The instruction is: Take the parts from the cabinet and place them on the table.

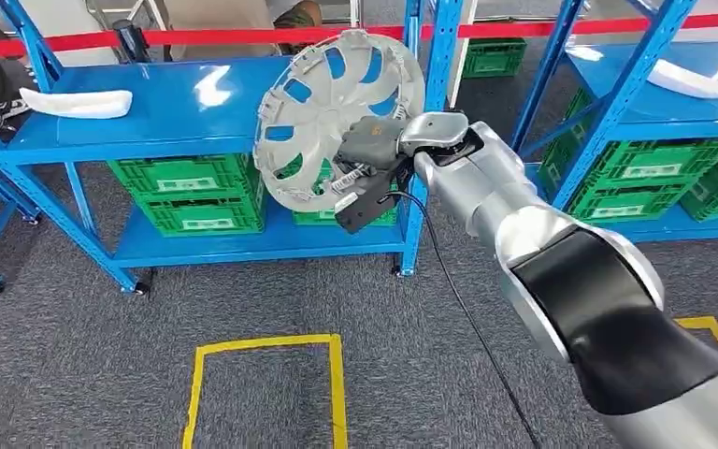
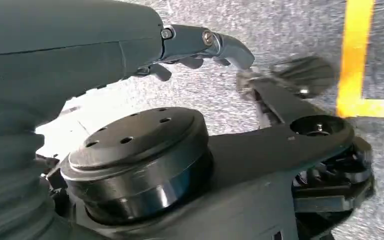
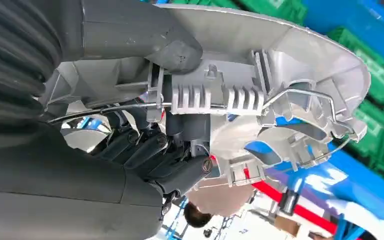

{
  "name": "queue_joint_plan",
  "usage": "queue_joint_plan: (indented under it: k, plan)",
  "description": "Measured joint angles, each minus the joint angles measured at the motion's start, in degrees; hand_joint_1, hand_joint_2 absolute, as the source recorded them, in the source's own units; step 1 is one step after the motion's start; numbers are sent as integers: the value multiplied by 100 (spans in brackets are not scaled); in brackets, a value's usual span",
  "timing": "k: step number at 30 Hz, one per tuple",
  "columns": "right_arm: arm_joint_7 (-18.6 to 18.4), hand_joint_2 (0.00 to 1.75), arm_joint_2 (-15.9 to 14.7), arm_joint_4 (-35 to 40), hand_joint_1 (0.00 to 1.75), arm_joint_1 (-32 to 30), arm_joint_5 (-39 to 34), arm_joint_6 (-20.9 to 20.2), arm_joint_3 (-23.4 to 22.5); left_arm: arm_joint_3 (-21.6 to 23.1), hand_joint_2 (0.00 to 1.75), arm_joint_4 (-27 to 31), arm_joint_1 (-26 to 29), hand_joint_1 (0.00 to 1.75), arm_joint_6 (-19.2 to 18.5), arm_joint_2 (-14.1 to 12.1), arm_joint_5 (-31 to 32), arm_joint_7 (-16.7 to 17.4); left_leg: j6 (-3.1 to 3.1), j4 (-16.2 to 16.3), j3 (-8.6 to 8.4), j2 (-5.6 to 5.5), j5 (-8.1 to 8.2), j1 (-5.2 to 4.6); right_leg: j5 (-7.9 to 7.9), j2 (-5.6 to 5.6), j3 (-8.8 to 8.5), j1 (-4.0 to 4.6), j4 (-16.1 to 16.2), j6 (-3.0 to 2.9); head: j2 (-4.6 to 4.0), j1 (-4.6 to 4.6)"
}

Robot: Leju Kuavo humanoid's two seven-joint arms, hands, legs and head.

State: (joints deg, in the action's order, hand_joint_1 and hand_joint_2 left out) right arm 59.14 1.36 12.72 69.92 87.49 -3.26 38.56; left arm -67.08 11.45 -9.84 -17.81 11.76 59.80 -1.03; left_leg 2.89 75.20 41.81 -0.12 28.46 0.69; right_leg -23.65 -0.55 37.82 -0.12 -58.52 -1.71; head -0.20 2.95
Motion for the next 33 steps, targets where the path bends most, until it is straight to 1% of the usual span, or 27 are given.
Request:
queue_joint_plan:
  k: [1, 2, 3, 4, 7, 8, 10, 11, 12, 13, 14, 15, 16, 17, 18, 19, 22, 23, 24, 25, 27, 28, 29, 30, 31, 32, 33]
  plan:
    - [0, 175, -2, 2, 166, 1, 4, -11, 0, 0, 175, 0, -10, 0, 0, 2, -2, -17, -1, -297, -280, -1, -154, 14, 67, 1, 95, -2, -14, 24, 0, 0]
    - [0, 175, -2, 2, 166, 4, 6, -20, 0, 0, 175, 0, -26, 0, 0, 2, -2, -35, -10, -718, -642, -8, -127, 28, 122, 4, 160, -5, -37, 50, 0, 2]
    - [0, 175, -4, 2, 166, 11, 9, -28, -2, 0, 175, 0, -50, 0, 0, 4, -2, -55, -23, -1219, -1084, -29, 139, 18, 158, 4, 223, 2, -58, 88, 0, 2]
    - [0, 175, -20, 2, 166, 19, 11, -33, -7, 0, 175, 0, -67, 0, 0, 11, -4, -79, -102, -1650, -1232, -54, 306, -30, 218, -17, 282, -4, -87, 135, 0, 9]
    - [-13, 175, -41, -4, 166, -31, 31, -41, -9, 0, 175, 0, -61, 0, 0, 22, -2, -92, -268, -1656, -1102, -41, 125, -100, 447, -18, 313, -57, 19, 257, 0, 11]
    - [-7, 175, -72, -11, 166, -66, 39, -48, -9, 0, 175, -2, -45, 0, 0, 31, 2, -92, -344, -1691, -1075, 0, 38, -69, 396, -1, 359, -97, -10, 280, 0, -7]
    - [-7, 175, -81, -17, 166, -84, 48, -66, -9, 0, 175, 4, -49, 0, 2, 26, 4, -92, -440, -1695, -910, 4, -106, -73, -280, 23, 509, -86, -477, 319, 0, 20]
    - [-7, 175, -87, -20, 166, -84, 48, -76, -9, 0, 175, 4, -54, 0, 2, 30, 6, -92, -454, -1689, -814, 2, -188, -80, -662, 24, 617, -86, -966, 336, 0, 17]
    - [-9, 175, -94, -24, 166, -86, 55, -85, -9, 0, 175, 2, -52, 0, 0, 31, 22, -92, -461, -1686, -725, 2, -256, -89, -882, 27, 701, -82, -1411, 348, 0, 17]
    - [-7, 175, -98, -26, 166, -88, 55, -87, -9, 0, 175, 2, -49, 0, 0, 31, 33, -92, -461, -1677, -631, 2, -331, -97, -924, 29, 728, -81, -1754, 350, 0, 17]
    - [-7, 175, -101, -26, 166, -93, 55, -94, -9, 0, 175, 2, -37, 0, 0, 33, 39, -83, -457, -1669, -538, 3, -396, -102, -805, 31, 674, -81, -1883, 342, 0, 18]
    - [-7, 175, -101, -26, 166, -94, 57, -98, -9, 0, 175, 0, -29, 0, 0, 33, 42, -83, -449, -1650, -430, 6, -466, -103, -572, 32, 502, -74, -1780, 328, 0, 17]
    - [-7, 175, -101, -26, 166, -93, 61, -107, -9, 0, 175, 0, -29, 0, 2, 35, 46, -83, -440, -1628, -330, 9, -529, -102, -387, 32, 223, -64, -1464, 304, 0, 17]
    - [-7, 175, -101, -26, 166, -92, 63, -116, -9, 0, 175, 0, -29, 0, 0, 37, 48, -83, -426, -1608, -256, 7, -585, -102, -346, 30, -144, -48, -1010, 271, 0, 20]
    - [-7, 175, -101, -24, 166, -85, 63, -127, -9, 0, 175, 0, -28, 0, 2, 39, 55, -83, -407, -1589, -207, 8, -634, -103, -561, 21, -537, -27, -483, 218, 0, 20]
    - [-7, 175, -96, -24, 166, -72, 63, -131, -15, 0, 175, 0, -26, 0, 0, 46, 55, -83, -368, -1576, -166, 3, -682, -125, -783, 17, -805, 1, 10, 189, 0, 11]
    - [0, 175, -103, -24, 166, -58, 63, -138, -22, 0, 175, 0, -13, 0, 2, 50, 74, -83, -249, -1683, -148, 12, -888, -93, -634, 22, -678, 45, -13, 114, 0, 44]
    - [0, 175, -101, -24, 166, -58, 63, -138, -22, 0, 175, 0, 1, 0, 0, 44, 83, -81, -216, -1692, -102, -1, -908, -113, -527, -1, -655, -29, 56, 67, 0, 39]
    - [0, 175, -96, -24, 166, -56, 66, -138, -22, 0, 175, 0, 7, 0, 0, 46, 92, -79, -185, -1596, -30, -14, -690, -96, -448, -22, -594, -29, 73, 51, 0, 33]
    - [0, 175, -96, -24, 166, -52, 66, -140, -22, 4, 175, -2, 15, 0, 0, 46, 98, -70, -158, -1315, 48, -13, -313, -83, -382, -24, -515, -34, 79, 2, 0, 28]
    - [-39, 175, -96, -24, 166, -55, 72, -142, -24, 4, 175, -2, 16, 0, 0, 46, 105, -66, -93, -497, 198, -11, 303, -40, -247, -22, -354, -29, 78, -13, 0, 24]
    - [-50, 175, -96, -24, 166, -56, 72, -144, -22, 7, 175, -2, 16, 0, 0, 48, 105, -66, -62, -68, 244, -11, 421, -27, -161, -21, -254, -29, 70, -5, 0, 24]
    - [-52, 175, -96, -24, 166, -59, 72, -144, -24, 7, 175, -2, 16, 0, 0, 46, 105, -66, -44, 121, 215, -11, 314, -12, -94, -20, -165, -30, 65, 8, 0, 22]
    - [-52, 175, -96, -24, 166, -59, 72, -144, -24, 7, 175, -4, 15, 0, 0, 48, 105, -63, -25, 98, 85, -11, 95, 11, -22, -20, -64, -31, 55, 23, 0, 22]
    - [-44, 175, -96, -24, 166, -58, 74, -146, -24, 7, 175, -4, 9, 0, 0, 50, 105, -55, -13, -151, -165, -11, -121, 36, 50, -18, 39, -32, 37, 50, 0, 24]
    - [-6, 175, -96, -24, 166, -58, 76, -146, -24, 9, 175, -2, 3, 0, 0, 50, 105, -55, -5, -506, -466, -12, -188, 58, 103, -13, 118, -36, 12, 75, 0, 24]
    - [0, 175, -96, -24, 166, -53, 76, -149, -24, 9, 175, -2, -11, 0, 0, 52, 105, -55, 4, -1015, -855, -26, 5, 84, 148, -10, 184, -40, -35, 113, 0, 24]
